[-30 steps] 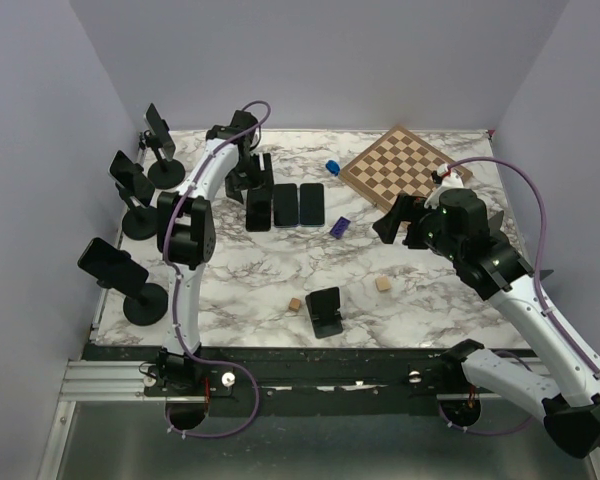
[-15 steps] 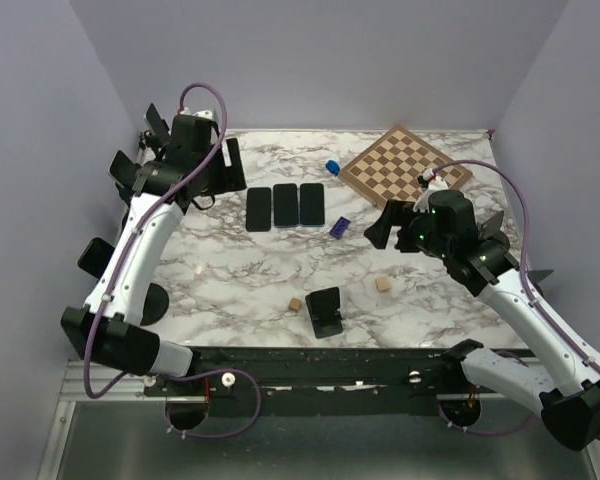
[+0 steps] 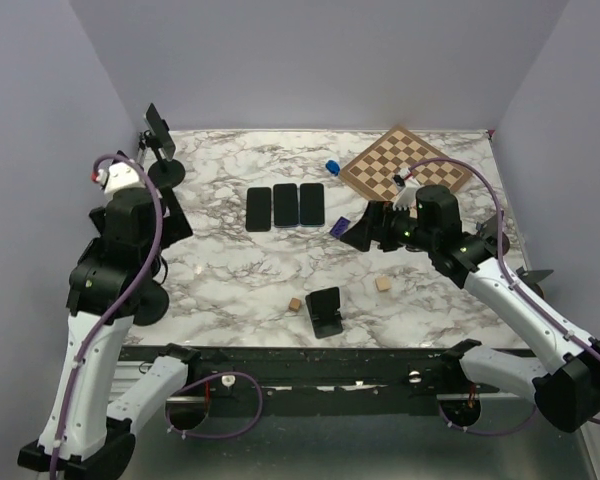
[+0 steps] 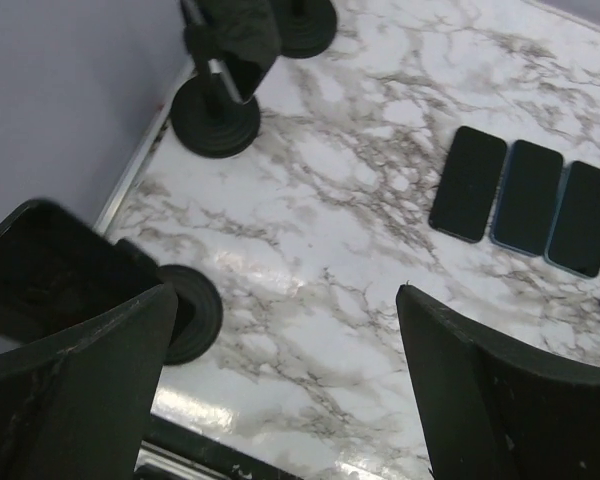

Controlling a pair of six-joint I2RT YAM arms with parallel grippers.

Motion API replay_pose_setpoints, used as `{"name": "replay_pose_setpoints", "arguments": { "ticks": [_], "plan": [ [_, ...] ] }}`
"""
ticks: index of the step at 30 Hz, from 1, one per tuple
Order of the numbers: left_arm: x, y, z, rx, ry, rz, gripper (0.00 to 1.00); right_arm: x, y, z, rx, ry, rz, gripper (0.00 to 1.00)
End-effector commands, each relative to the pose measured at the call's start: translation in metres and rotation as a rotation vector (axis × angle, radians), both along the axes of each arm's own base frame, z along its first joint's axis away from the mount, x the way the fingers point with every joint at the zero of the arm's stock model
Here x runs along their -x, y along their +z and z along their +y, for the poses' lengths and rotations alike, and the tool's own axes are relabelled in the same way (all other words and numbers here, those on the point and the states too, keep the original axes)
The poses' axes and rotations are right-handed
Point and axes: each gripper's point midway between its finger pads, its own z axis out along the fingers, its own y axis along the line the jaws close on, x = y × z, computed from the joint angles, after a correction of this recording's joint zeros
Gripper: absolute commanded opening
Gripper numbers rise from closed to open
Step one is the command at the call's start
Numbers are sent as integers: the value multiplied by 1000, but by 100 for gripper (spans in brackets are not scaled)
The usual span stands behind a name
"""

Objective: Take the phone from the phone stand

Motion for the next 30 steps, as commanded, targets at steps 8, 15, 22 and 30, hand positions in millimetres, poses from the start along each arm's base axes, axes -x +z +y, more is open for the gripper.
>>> {"name": "replay_pose_setpoints", "arguments": {
  "ticks": [8, 15, 22, 30],
  "plan": [
    [87, -45, 85, 24, 591, 132, 99, 2, 6, 17, -61, 72, -4, 100],
    [91, -63, 118, 75, 890, 219, 99, 4, 7, 13, -54, 64, -12, 100],
    [55, -67, 122, 96, 826, 143, 99, 3, 6, 11, -42, 58, -16, 100],
    [52, -66, 133, 76, 898, 134, 99, 2, 12, 13, -43, 61, -23, 100]
  ]
}}
